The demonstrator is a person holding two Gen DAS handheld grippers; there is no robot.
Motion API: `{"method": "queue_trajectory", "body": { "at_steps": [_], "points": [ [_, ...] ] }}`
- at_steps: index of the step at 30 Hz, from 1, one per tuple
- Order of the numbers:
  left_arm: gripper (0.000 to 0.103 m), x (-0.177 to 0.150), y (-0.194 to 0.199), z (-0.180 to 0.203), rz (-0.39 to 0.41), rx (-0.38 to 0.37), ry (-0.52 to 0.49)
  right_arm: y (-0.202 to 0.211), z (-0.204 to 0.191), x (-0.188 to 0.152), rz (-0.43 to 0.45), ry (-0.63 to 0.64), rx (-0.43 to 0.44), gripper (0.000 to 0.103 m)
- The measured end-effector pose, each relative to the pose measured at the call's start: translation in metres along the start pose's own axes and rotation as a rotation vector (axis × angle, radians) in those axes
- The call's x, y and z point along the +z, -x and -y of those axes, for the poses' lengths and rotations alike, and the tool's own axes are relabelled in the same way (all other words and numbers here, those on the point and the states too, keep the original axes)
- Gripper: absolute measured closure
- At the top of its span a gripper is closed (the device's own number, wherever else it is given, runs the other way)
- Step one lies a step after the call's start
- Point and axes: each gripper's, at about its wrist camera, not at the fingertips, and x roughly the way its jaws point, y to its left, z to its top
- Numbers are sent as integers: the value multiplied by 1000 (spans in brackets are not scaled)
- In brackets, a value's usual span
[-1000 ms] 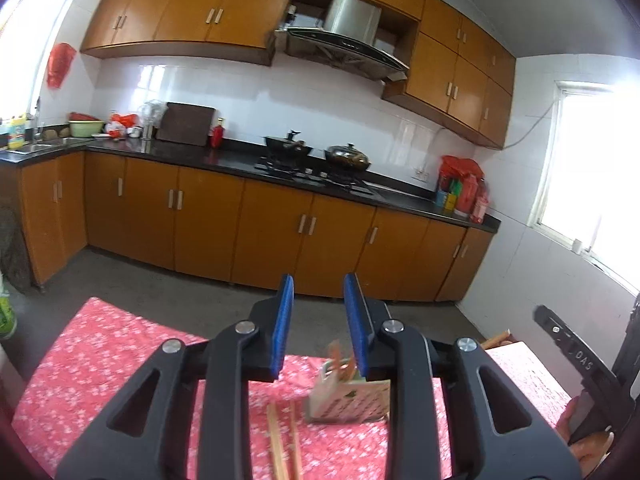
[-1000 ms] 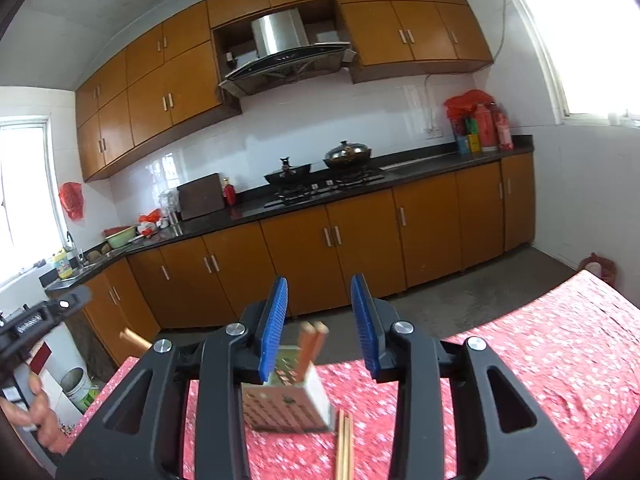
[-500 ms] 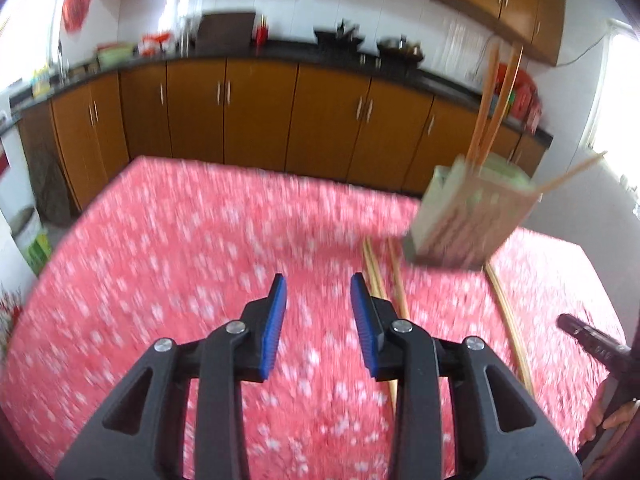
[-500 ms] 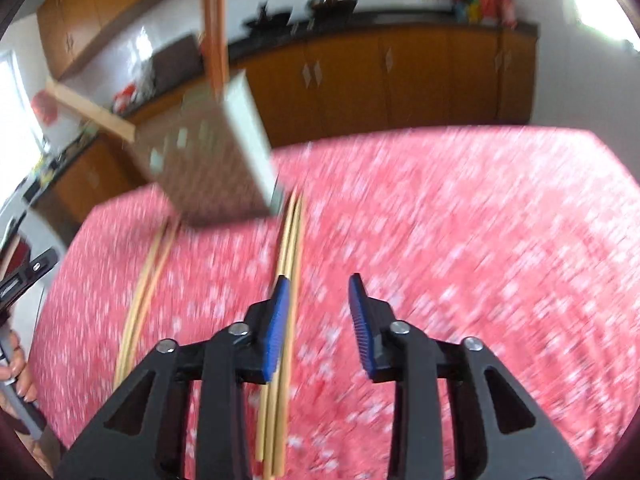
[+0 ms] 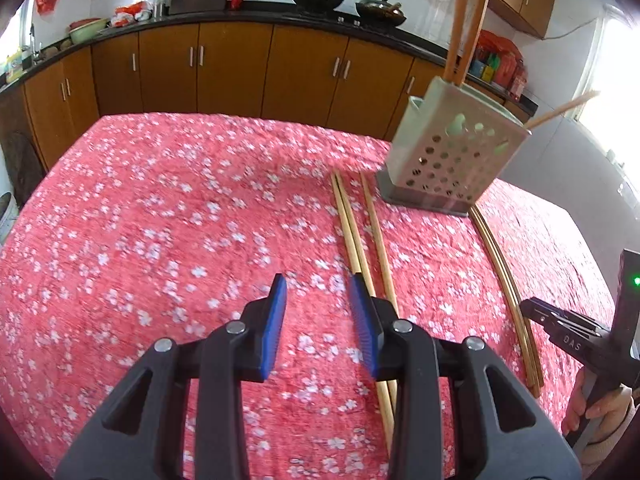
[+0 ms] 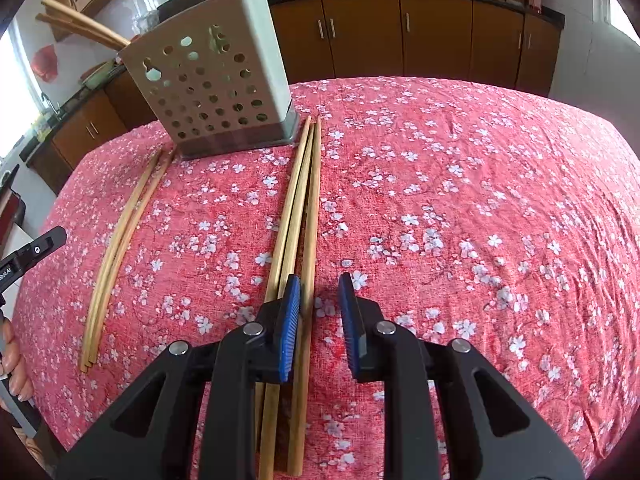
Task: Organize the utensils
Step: 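Return to the table and close the right tool on a chopstick while the left grasps one, then hold the chopsticks pinched against the table with both tools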
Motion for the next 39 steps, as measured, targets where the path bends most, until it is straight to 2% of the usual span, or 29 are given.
{"method": "queue_trajectory", "body": {
  "at_steps": [2,4,8,13,22,26,31,36,39],
  "points": [
    [70,-2,-4,3,-14,-5,-5,0,-3,-1,7,30,-27,83],
    [70,-6,-8,6,-30,-15,-10,-3,-5,-2,16,53,-73,94],
    [76,-12,-13,14,-58,-34,-29,-5,9,2,31,-10,-119,96],
    [85,-20,-23,25,-95,-34,-76,-5,20,2,37,-35,-122,96],
    [87,-28,-28,37,-111,8,-135,-2,21,-5,42,-29,-122,95],
    [93,-28,-30,39,-105,37,-146,1,20,-5,39,-31,-108,95],
    [95,-18,-35,27,-96,79,-115,2,17,-8,45,-18,-100,95],
    [95,0,-41,-10,-79,136,-25,2,25,-7,61,-31,-139,95],
    [94,6,-43,-28,-66,143,14,0,38,-1,69,-65,-157,95]
  ]
}}
